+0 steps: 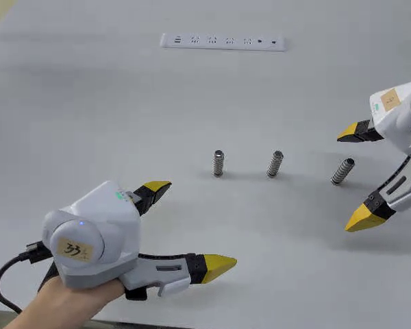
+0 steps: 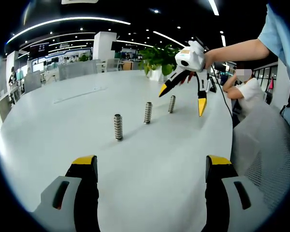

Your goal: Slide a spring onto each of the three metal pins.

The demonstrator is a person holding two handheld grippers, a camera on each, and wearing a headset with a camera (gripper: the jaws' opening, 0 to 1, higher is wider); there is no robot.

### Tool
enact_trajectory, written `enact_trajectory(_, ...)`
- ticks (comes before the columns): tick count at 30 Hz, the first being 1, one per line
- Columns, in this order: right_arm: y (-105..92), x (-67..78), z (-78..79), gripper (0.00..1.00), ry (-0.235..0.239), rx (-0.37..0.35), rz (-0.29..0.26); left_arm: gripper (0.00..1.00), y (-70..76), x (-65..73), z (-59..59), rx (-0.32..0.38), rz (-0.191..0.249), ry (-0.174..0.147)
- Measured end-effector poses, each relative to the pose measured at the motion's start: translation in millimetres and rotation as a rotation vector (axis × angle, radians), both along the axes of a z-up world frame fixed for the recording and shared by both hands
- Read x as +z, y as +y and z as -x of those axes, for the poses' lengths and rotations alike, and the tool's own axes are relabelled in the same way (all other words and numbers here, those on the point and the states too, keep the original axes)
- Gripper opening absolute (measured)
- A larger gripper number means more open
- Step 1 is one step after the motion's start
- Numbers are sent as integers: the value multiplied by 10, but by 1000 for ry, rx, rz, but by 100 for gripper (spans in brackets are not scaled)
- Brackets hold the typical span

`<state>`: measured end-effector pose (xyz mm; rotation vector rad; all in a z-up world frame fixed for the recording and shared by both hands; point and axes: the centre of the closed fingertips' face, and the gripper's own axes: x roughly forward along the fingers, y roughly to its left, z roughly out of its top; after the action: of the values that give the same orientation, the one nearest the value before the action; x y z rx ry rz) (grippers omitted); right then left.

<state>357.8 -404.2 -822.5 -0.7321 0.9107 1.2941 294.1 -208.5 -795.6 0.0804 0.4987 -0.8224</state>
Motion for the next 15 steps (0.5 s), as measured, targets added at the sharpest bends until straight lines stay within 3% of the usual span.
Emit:
enact_trajectory(4, -44, 22, 71, 99, -19, -61, -27, 91, 19, 40, -5, 2, -3, -5)
enact_trajectory(8, -55, 71, 152, 99, -26, -137, -92, 91, 34, 65, -9, 7, -5, -12)
enact_trajectory(15, -82, 114, 387, 99, -40, -196, -141, 91, 71, 76, 22, 14, -11, -10)
